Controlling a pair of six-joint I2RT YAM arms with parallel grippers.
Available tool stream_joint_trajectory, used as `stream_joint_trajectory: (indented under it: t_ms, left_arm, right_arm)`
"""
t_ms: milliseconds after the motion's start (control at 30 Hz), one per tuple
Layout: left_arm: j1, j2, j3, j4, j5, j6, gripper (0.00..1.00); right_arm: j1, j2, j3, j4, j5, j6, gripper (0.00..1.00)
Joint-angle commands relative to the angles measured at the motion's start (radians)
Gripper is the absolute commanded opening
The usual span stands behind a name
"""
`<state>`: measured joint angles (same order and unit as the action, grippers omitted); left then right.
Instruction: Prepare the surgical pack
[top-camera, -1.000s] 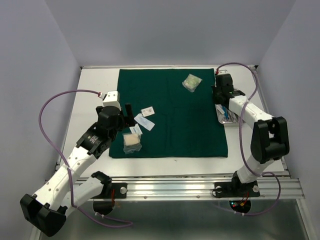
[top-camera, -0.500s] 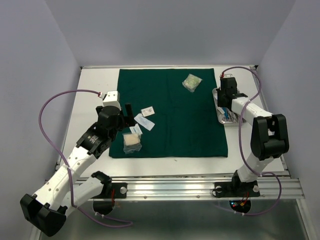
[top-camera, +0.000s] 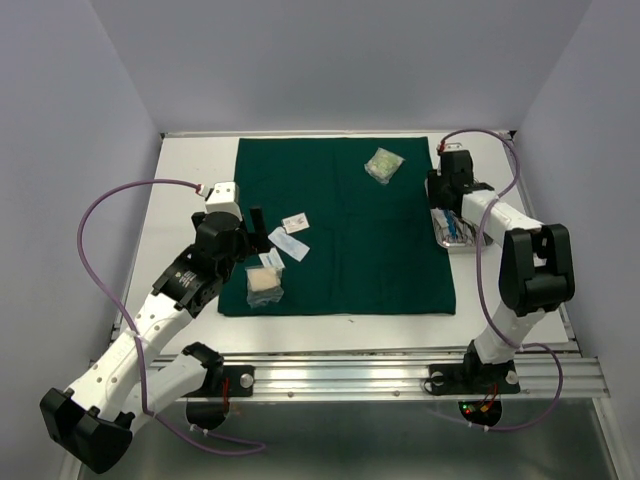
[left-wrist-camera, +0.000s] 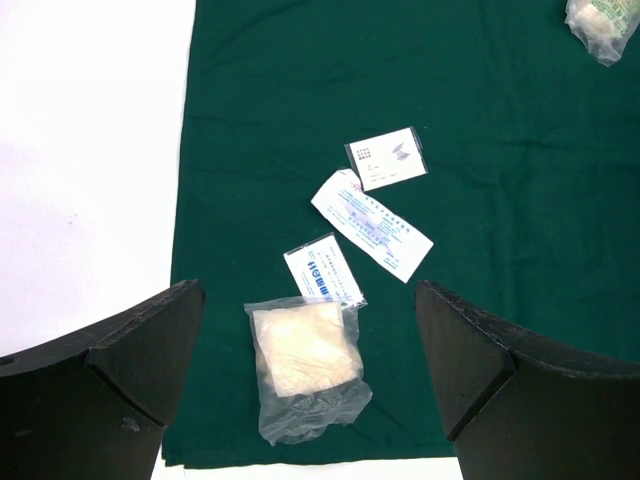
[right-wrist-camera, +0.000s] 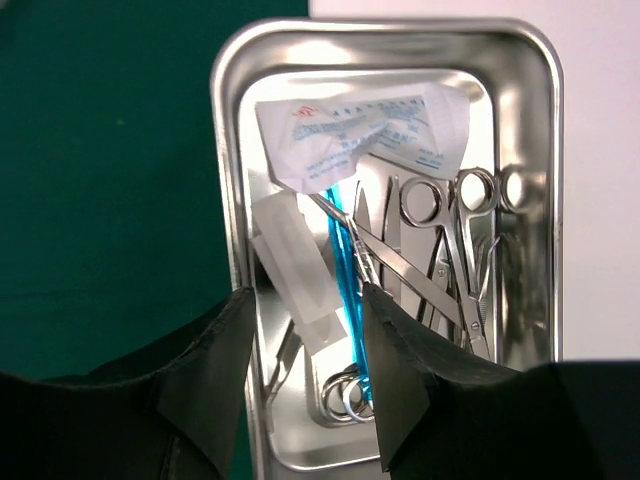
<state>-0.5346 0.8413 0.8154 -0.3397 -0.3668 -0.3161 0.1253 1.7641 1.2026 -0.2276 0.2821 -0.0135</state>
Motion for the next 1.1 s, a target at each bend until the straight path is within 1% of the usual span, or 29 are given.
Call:
stream_joint_trajectory:
  t_ms: [0, 33, 67, 133, 167, 200, 267, 300, 333, 367, 467, 500, 600, 633, 733, 867, 1067]
  left_arm:
    - [0.005, -0.01, 0.014, 0.03, -0.02, 0.006, 0.99]
    - [0.005, -0.01, 0.014, 0.03, -0.023, 0.006, 0.99]
    - [0.005, -0.008, 0.013, 0.031, -0.024, 0.005, 0.99]
    - [0.007, -0.007, 0.014, 0.03, -0.029, 0.002, 0.99]
    - [0.007, -0.005, 0.016, 0.03, -0.03, 0.0, 0.99]
    - [0.005, -0.005, 0.016, 0.028, -0.031, -0.005, 0.99]
    - [0.005, -0.002, 0.024, 0.019, -0.032, -0.011, 0.99]
    - [0.005, -0.001, 0.024, 0.016, -0.04, -0.014, 0.99]
    - [0.007, 0.001, 0.025, 0.013, -0.044, -0.018, 0.99]
    - [0.005, -0.001, 0.027, 0.005, -0.053, -0.031, 0.99]
    - [0.007, 0.013, 0.031, -0.018, -0.098, -0.058, 0.99]
    - [0.005, 0.018, 0.033, -0.025, -0.098, -0.058, 0.99]
    - [0.007, 0.036, 0.039, -0.05, -0.133, -0.101, 0.99]
    - [0.005, 0.039, 0.039, -0.053, -0.138, -0.101, 0.99]
    - [0.007, 0.05, 0.047, -0.073, -0.161, -0.138, 0.99]
    - [0.007, 0.045, 0.059, -0.082, -0.167, -0.153, 0.99]
    - [0.008, 0.018, 0.057, -0.082, -0.178, -0.152, 0.99]
  right_arm:
    - [0.029, -0.107, 0.071, 0.021, -0.099, 0.012, 0.53]
    - [0.051, -0.112, 0.077, 0.014, -0.125, 0.041, 0.53]
    - [0.11, -0.114, 0.086, 0.002, -0.13, 0.043, 0.53]
    - [0.184, -0.094, 0.121, -0.012, -0.103, 0.04, 0.54]
    - [0.254, -0.08, 0.139, -0.021, -0.101, 0.038, 0.58]
    - [0.284, -0.063, 0.158, -0.038, -0.097, 0.038, 0.6]
    - [0.35, -0.006, 0.215, -0.05, -0.11, 0.063, 0.63]
    - [0.37, 0.032, 0.247, -0.05, -0.148, 0.082, 0.63]
    - [0.391, 0.032, 0.247, -0.05, -0.159, 0.092, 0.63]
    - [0.439, 0.072, 0.279, -0.052, -0.165, 0.095, 0.63]
    - [0.517, 0.151, 0.348, -0.059, -0.153, 0.096, 0.64]
    - [0.517, 0.17, 0.365, -0.062, -0.161, 0.101, 0.64]
    - [0.605, 0.231, 0.42, -0.07, -0.172, 0.101, 0.64]
    - [0.605, 0.244, 0.432, -0.072, -0.172, 0.101, 0.64]
    - [0.675, 0.297, 0.472, -0.079, -0.175, 0.095, 0.64]
    - [0.72, 0.359, 0.525, -0.09, -0.182, 0.089, 0.65]
    - [0.749, 0.448, 0.609, -0.105, -0.201, 0.086, 0.66]
